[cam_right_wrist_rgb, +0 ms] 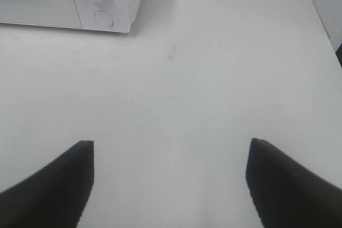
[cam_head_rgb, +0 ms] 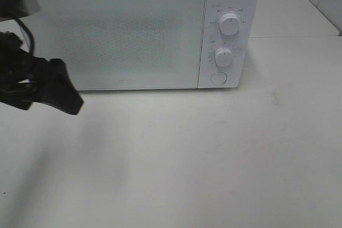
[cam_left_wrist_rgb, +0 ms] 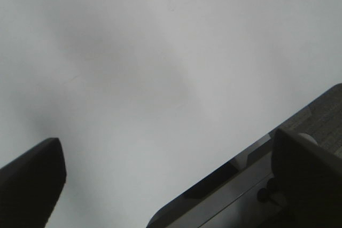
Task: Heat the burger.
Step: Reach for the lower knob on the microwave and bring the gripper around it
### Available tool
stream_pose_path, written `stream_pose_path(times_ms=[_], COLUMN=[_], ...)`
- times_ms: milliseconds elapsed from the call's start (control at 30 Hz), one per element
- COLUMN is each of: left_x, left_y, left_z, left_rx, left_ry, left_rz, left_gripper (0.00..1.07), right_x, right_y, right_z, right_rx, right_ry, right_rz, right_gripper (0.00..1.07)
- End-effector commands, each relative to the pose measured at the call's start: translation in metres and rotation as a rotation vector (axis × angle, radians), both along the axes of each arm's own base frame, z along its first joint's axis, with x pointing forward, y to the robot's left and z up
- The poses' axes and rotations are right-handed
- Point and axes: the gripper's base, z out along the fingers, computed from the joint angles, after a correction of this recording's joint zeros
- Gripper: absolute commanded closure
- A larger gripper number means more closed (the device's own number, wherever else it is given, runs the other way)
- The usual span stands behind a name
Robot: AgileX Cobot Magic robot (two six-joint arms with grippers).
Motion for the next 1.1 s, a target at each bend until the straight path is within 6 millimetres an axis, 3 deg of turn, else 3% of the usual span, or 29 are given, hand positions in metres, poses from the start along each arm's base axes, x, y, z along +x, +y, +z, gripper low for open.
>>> stream_pose_path(times_ms=[33,67,133,167,333,367,500,633,700,900,1067,1100], left_x=[-0.004,-0.007,-0.009,-0.014,-0.028,-0.039,-0.059,-0.092,-0.097,-0.128,-0.165,-0.165], left_y=[0.023,0.041,0.048,0.063,0.082,0.088,0.092,0.096,0.097,0.099,0.1,0.1], left_z=[0.006,0.011,0.013,0.019,0.028,0.027,0.023,0.017,0.016,0.018,0.005,0.005], left_rx=[0.043,0.078,0.102,0.139,0.169,0.182,0.192,0.239,0.243,0.246,0.214,0.214], left_ry=[0.039,0.053,0.061,0.067,0.052,0.05,0.049,0.02,0.005,-0.128,-0.297,-0.297], left_rz=[0.066,0.136,0.162,0.242,0.352,0.375,0.386,0.376,0.377,0.389,0.413,0.413], left_gripper=[0.04,0.04,0.04,0.04,0.04,0.04,0.04,0.04,0.04,0.04,0.04,0.04], right_x=[-0.004,-0.004,-0.004,-0.004,-0.004,-0.004,-0.004,-0.004,-0.004,-0.004,-0.004,-0.004], right_y=[0.0,0.0,0.0,0.0,0.0,0.0,0.0,0.0,0.0,0.0,0.0,0.0], right_z=[0.0,0.0,0.0,0.0,0.0,0.0,0.0,0.0,0.0,0.0,0.0,0.0], right_rx=[0.005,0.005,0.005,0.005,0.005,0.005,0.005,0.005,0.005,0.005,0.005,0.005], right_ry=[-0.035,-0.035,-0.035,-0.035,-0.035,-0.035,-0.035,-0.035,-0.035,-0.035,-0.035,-0.035], right_rz=[-0.005,-0.005,-0.005,-0.005,-0.005,-0.005,-0.005,-0.005,-0.005,-0.005,-0.005,-0.005], right_gripper=[0.32,0.32,0.32,0.32,0.32,0.32,0.32,0.32,0.32,0.32,0.32,0.32])
